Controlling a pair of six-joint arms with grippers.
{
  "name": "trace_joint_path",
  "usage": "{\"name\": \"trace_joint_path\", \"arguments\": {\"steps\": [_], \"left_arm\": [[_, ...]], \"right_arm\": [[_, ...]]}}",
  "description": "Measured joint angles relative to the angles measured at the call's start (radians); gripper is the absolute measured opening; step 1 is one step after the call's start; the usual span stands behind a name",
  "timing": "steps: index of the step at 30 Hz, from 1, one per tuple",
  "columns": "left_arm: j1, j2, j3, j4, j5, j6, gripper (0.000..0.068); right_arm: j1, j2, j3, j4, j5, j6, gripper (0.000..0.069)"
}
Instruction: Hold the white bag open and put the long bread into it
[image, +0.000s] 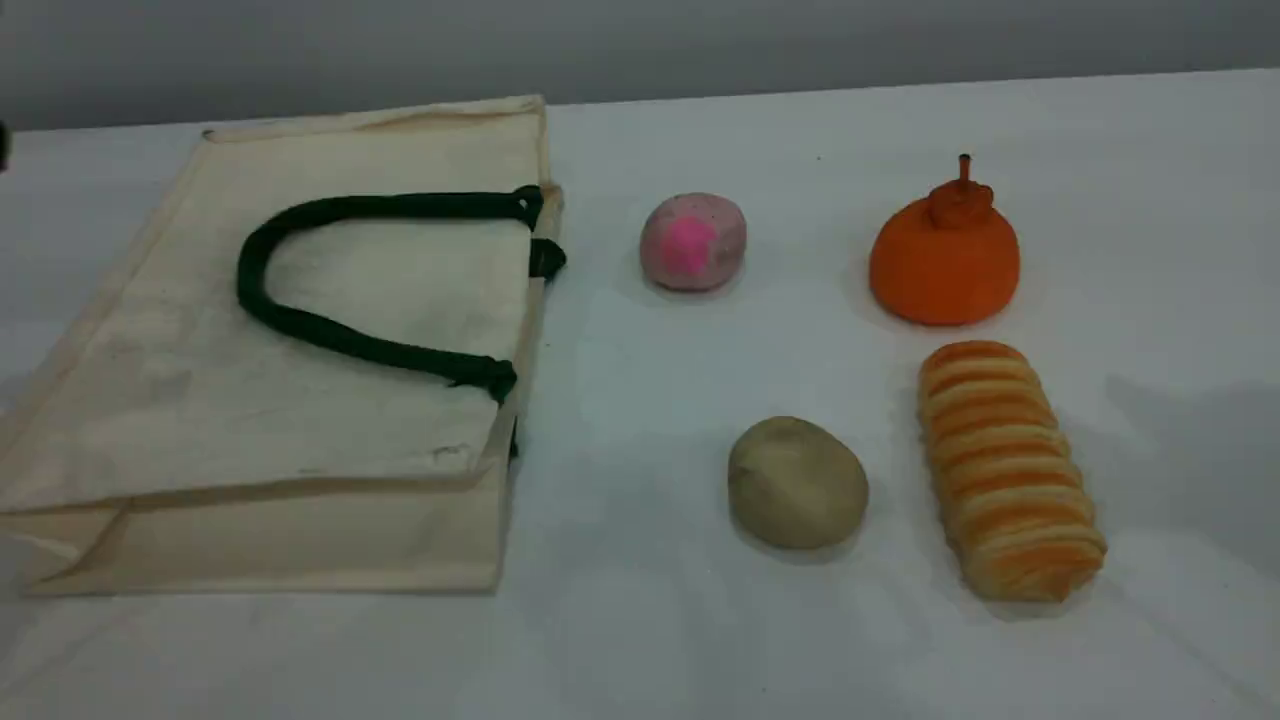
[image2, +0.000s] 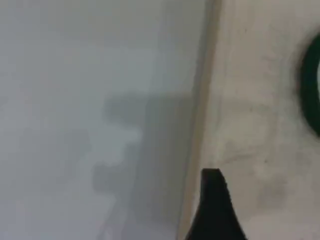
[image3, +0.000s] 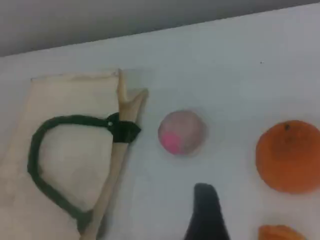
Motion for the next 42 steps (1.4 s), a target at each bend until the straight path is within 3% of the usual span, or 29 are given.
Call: {"name": "trace_joint_path", "arguments": {"steps": [7, 11, 24, 36, 42], "left_arm": [[0.0, 0.191, -0.121, -0.148, 0.013, 0.169, 0.0443], [0.0, 0.277, -0.161, -0.161, 0.011, 0.208, 0.0443], [-0.001, 0.391, -0.195, -0.439, -0.032, 0.48, 0.0443], [-0.063, 0.446, -0.195, -0.46, -0.132, 0.481, 0.0443], [-0.063, 0.478, -0.195, -0.457, -0.148, 0.48, 0.0443]], "right_arm": [[0.0, 0.087, -0.004, 0.027, 0.0, -0.034, 0.046], [0.0, 0.103, -0.004, 0.036, 0.0, -0.039, 0.046], [0.0, 0.105, -0.01, 0.062, 0.0, -0.066, 0.046], [0.0, 0.105, -0.01, 0.062, 0.001, -0.078, 0.046], [0.0, 0.105, -0.01, 0.062, 0.004, -0.082, 0.046]]}}
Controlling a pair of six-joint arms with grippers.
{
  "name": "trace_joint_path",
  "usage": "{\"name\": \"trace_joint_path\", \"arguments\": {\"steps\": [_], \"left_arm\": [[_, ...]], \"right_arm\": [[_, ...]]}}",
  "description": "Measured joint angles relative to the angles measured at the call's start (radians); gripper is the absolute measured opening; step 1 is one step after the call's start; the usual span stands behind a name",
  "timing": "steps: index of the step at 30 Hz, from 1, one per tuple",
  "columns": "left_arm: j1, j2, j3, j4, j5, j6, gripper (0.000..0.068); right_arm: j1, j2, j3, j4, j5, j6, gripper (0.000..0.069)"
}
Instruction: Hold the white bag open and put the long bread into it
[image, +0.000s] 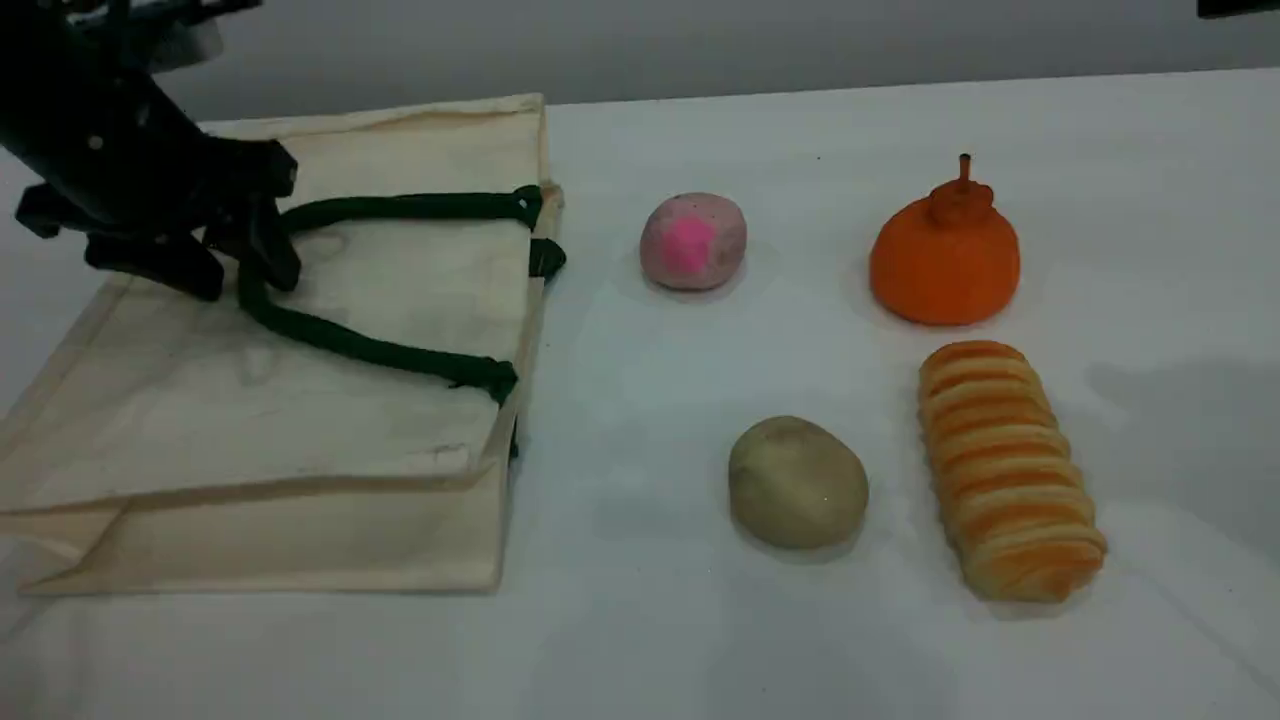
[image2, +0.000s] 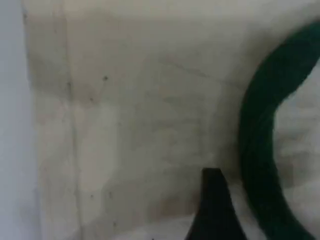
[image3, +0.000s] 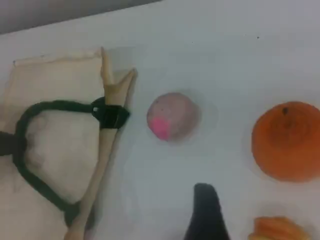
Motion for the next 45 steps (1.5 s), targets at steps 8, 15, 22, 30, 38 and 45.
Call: {"name": "trace_joint_path", "arguments": {"steps": [8, 15, 22, 30, 38, 45], "left_arm": [[0.0, 0.047, 0.0, -0.002, -0.023, -0.023, 0.0443], [0.0, 0.054, 0.0, -0.002, -0.033, -0.023, 0.0387], [0.0, 0.069, 0.0, -0.003, -0.034, -0.05, 0.0145], [0.001, 0.046, -0.06, 0.003, 0.087, -0.04, 0.0095], [0.001, -0.063, -0.266, -0.013, 0.388, -0.043, 0.0095], [0.001, -0.224, -0.331, -0.057, 0.546, -0.022, 0.0095]], "right_arm": [[0.0, 0.0, 0.0, 0.0, 0.0, -0.003, 0.046], [0.0, 0.0, 0.0, 0.0, 0.0, -0.003, 0.046], [0.0, 0.0, 0.0, 0.0, 0.0, -0.003, 0.046], [0.002, 0.0, 0.0, 0.0, 0.0, -0.005, 0.046], [0.002, 0.0, 0.0, 0.018, -0.004, -0.033, 0.046], [0.002, 0.048, 0.0, 0.027, -0.001, -0.031, 0.046]]}}
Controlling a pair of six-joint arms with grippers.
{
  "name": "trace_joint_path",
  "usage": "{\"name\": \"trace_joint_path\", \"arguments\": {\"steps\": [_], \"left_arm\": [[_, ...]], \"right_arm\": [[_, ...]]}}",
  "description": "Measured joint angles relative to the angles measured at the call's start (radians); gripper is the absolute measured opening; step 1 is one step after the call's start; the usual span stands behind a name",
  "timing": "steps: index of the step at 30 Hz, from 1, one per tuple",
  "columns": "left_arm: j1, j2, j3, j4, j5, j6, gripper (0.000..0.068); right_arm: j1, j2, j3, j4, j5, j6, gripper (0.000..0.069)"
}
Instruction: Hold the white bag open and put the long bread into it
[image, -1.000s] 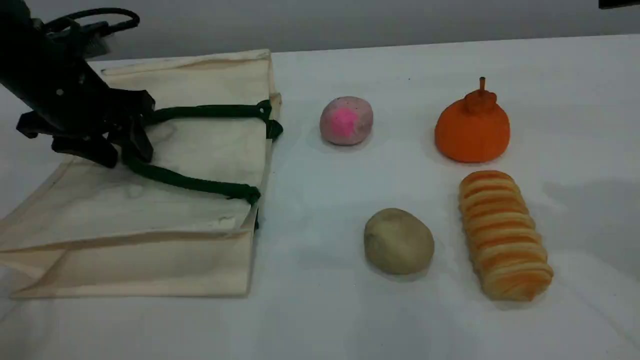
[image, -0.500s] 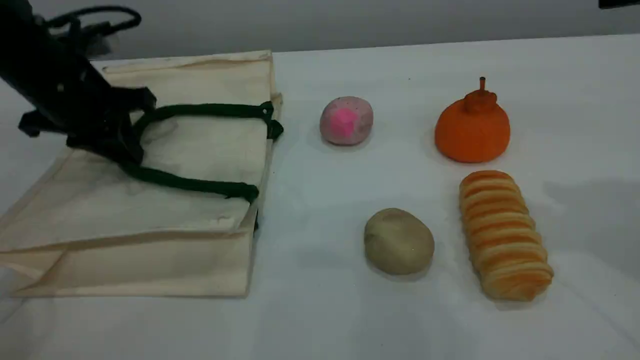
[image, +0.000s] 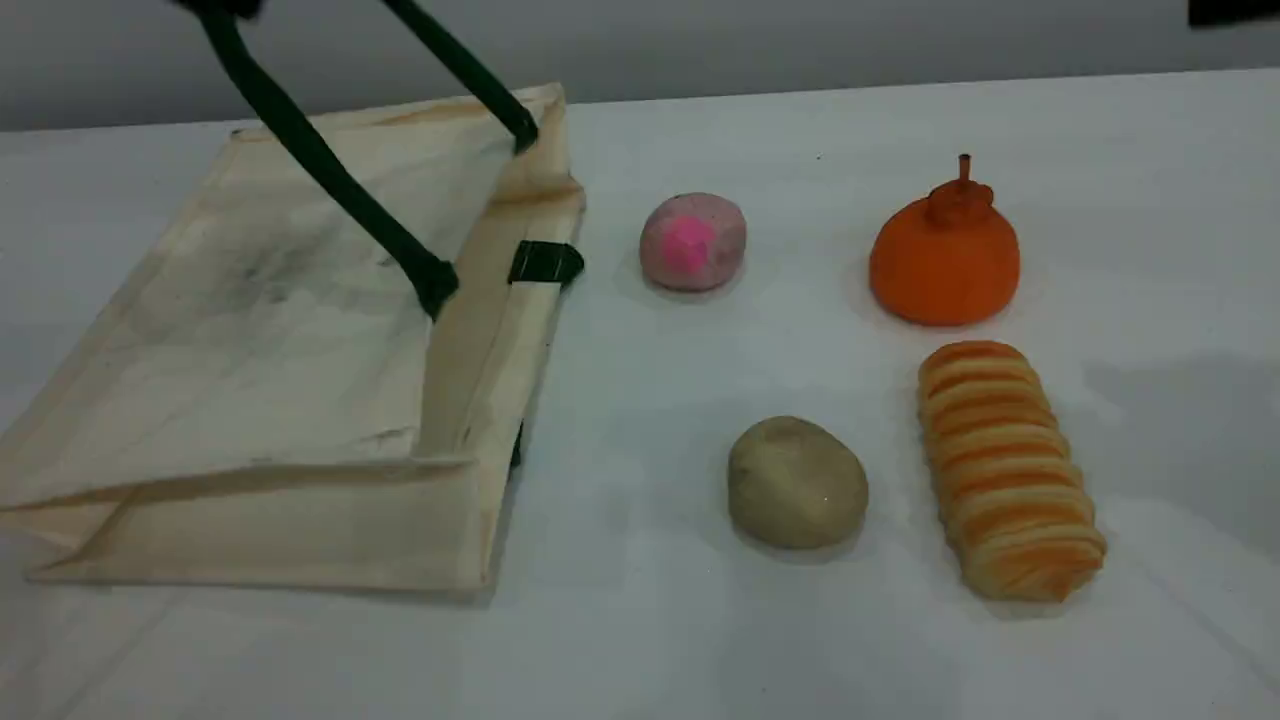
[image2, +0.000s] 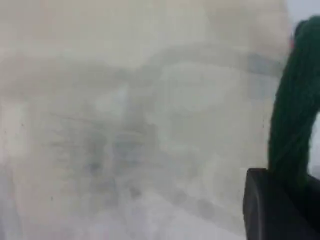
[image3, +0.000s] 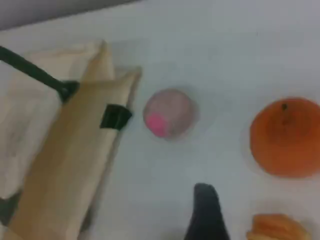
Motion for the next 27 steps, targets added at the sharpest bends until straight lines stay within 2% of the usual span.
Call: {"name": "trace_joint_path", "arguments": {"steps": [3, 7, 13, 18, 27], "left_arm": [[0.0, -0.076, 0.0, -0.006, 0.027, 0.0, 0.0095], [-0.002, -0.168, 0.0, -0.063, 0.061, 0.04, 0.0095], [-0.043, -0.262, -0.006, -0.076, 0.102, 0.056, 0.0095], [-0.086, -0.301, -0.008, -0.067, 0.108, 0.059, 0.0095], [-0.089, -0.346, -0.027, -0.075, 0.146, 0.059, 0.0095]], "right_arm": [[0.0, 0.048, 0.0, -0.001, 0.035, 0.0, 0.046], [0.0, 0.117, 0.0, -0.003, 0.066, 0.0, 0.046], [0.002, 0.156, 0.0, -0.004, 0.065, -0.028, 0.046], [0.04, 0.169, 0.0, -0.004, 0.039, -0.052, 0.046], [0.06, 0.176, 0.0, -0.005, -0.06, -0.052, 0.046]]}}
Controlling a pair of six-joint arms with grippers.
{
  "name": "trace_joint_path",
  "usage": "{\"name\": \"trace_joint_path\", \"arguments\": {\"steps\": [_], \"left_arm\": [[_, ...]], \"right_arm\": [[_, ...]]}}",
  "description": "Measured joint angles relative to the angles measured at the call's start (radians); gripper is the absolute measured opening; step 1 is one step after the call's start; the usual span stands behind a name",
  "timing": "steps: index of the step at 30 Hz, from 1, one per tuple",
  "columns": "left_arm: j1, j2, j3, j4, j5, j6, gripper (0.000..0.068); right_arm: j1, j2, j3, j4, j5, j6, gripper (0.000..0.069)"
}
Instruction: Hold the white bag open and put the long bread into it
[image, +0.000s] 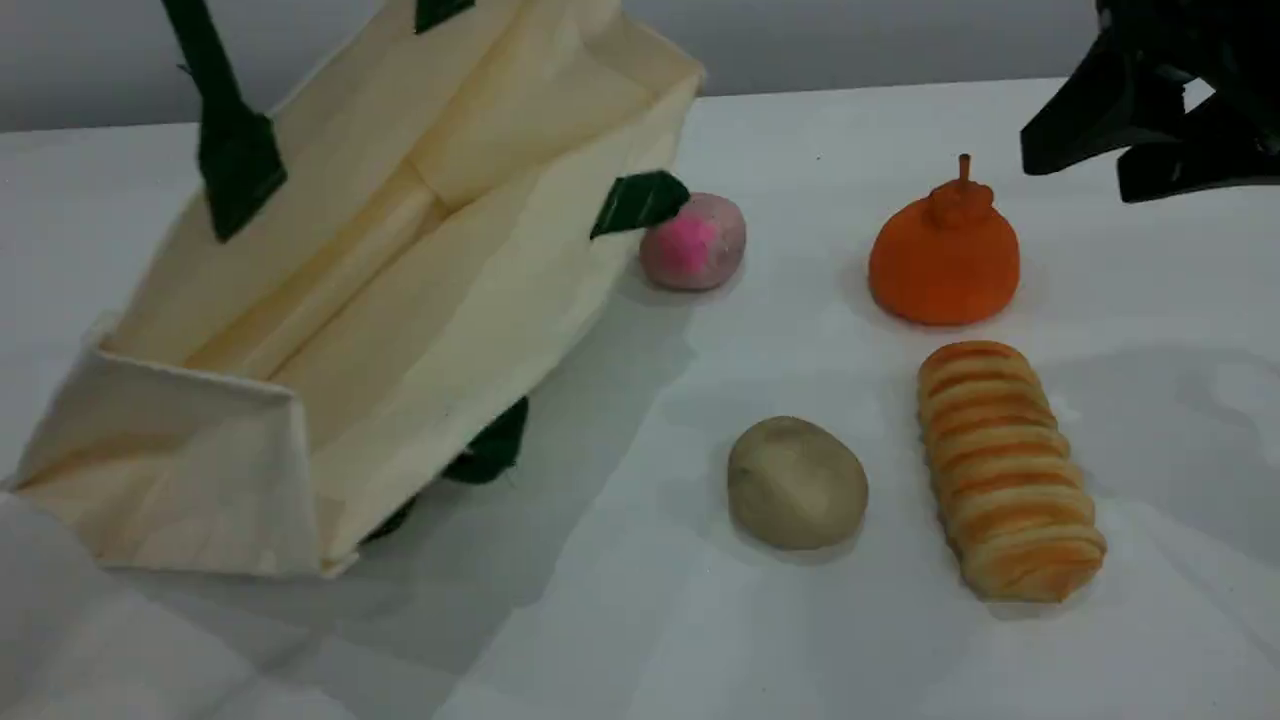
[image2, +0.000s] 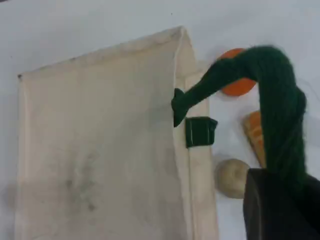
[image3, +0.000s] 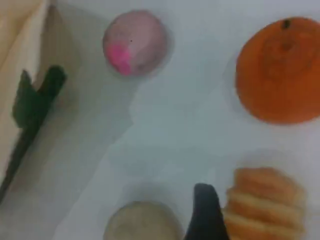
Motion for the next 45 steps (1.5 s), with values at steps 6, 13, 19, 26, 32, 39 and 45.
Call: {"name": "trace_joint_path", "arguments": {"steps": [6, 13, 19, 26, 32, 39, 45], "left_arm": [[-0.04, -0.02, 0.0, -0.001, 0.014, 0.005, 0.0095], [-0.072, -0.03, 0.0, 0.011, 0.034, 0.026, 0.0095], [-0.072, -0.061, 0.0, 0.0, 0.045, 0.036, 0.0095], [-0.072, -0.074, 0.0, -0.052, 0.062, 0.07, 0.0095], [-0.077, -0.074, 0.0, -0.054, 0.066, 0.074, 0.0095], [-0.09, -0.074, 0.0, -0.048, 0.061, 0.079, 0.0095], [-0.09, -0.074, 0.0, -0.048, 0.063, 0.079, 0.0095]], "right_arm": [[0.033, 0.074, 0.0, 0.001, 0.0, -0.006, 0.046], [0.08, 0.158, 0.0, 0.001, -0.065, -0.032, 0.046], [0.08, 0.201, 0.0, 0.002, -0.081, -0.032, 0.046], [0.08, 0.249, 0.0, 0.007, -0.086, -0.035, 0.046], [0.08, 0.274, -0.001, 0.038, -0.086, -0.07, 0.046], [0.08, 0.274, -0.001, 0.068, -0.086, -0.11, 0.046], [0.08, 0.274, -0.001, 0.091, -0.086, -0.137, 0.046]]}}
